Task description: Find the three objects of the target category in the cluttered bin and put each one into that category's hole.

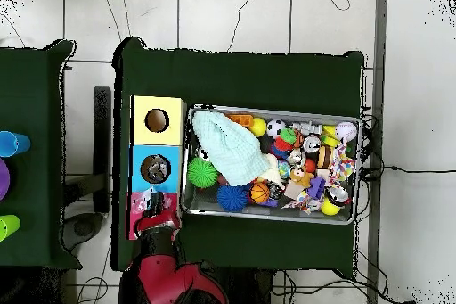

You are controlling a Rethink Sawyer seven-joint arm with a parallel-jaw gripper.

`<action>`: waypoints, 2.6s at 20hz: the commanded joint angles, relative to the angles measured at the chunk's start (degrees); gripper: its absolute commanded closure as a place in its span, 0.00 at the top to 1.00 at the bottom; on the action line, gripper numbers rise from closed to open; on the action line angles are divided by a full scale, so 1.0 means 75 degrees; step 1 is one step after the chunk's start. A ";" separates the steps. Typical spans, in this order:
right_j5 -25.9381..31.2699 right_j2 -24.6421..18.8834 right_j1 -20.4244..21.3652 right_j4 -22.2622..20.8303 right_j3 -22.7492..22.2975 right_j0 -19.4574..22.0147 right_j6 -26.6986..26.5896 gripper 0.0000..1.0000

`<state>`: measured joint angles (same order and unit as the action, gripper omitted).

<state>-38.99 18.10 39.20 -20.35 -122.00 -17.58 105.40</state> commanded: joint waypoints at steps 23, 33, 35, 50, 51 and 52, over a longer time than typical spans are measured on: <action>0.1931 -0.0991 0.1349 -0.0066 0.0173 0.0624 0.0989 0.00; 0.2812 -0.1315 0.1435 -0.1194 -0.0341 0.1062 0.0615 0.00; 0.2763 -0.1321 0.1620 -0.1379 -0.0496 0.1114 0.0708 0.00; 0.2713 -0.1027 0.1648 -0.1466 -0.0666 0.0865 0.0693 0.00; 0.2795 -0.1025 0.1516 -0.1454 -0.0649 0.0824 0.0679 0.00; 0.2936 -0.1120 0.1445 -0.1488 -0.0651 0.0868 0.0704 0.00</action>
<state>-20.06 11.42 54.81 -30.74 -126.50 -10.75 105.40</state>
